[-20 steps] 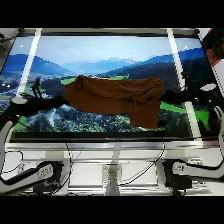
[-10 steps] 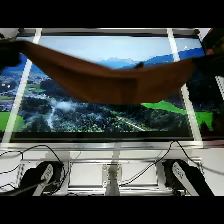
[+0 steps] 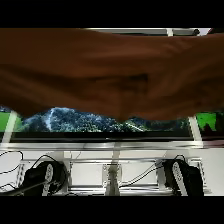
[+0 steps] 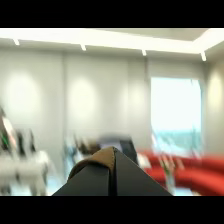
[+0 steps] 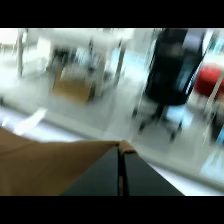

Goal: Fold the clothes and pants, and hang the long-sleeved shirts on hangers.

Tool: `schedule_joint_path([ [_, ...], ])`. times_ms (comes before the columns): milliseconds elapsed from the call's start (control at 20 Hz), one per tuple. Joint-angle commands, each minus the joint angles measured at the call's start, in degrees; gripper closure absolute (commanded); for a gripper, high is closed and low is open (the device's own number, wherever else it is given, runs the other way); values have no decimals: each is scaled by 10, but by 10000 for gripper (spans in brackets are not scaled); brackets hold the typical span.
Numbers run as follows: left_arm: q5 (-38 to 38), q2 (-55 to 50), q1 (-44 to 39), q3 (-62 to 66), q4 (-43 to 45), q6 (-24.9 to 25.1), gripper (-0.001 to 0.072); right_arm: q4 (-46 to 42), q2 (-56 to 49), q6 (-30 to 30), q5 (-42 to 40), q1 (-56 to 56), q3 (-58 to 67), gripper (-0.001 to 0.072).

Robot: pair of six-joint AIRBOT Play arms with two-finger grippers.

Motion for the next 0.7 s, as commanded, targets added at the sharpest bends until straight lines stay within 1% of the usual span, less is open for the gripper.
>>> schedule_joint_path([
  [0, 54, 35, 0, 1, 1, 1, 693, -3, 20, 10, -30, 1, 40, 699],
  [150, 16, 15, 0, -5, 1, 0, 693, -4, 3, 28, -30, 1, 19, 699],
  [250, -39, -18, 0, -15, 1, 0, 694, -3, -28, 32, -28, 1, -13, 699],
  [300, -76, -40, 0, -21, 1, 0, 694, -3, -48, 43, -24, 1, -32, 699],
  [450, -215, -133, 0, -43, 1, 1, 693, 4, -132, 84, 9, 1, -93, 698],
  [500, -251, -173, 0, -52, 1, 4, 694, 12, -168, 85, 23, 2, -113, 699],
  [600, -284, -257, -2, -69, 1, 21, 693, 39, -238, 85, 30, 2, -151, 698],
  [650, -285, -299, -7, -74, 0, 30, 694, 54, -272, 85, 29, 2, -167, 698],
])
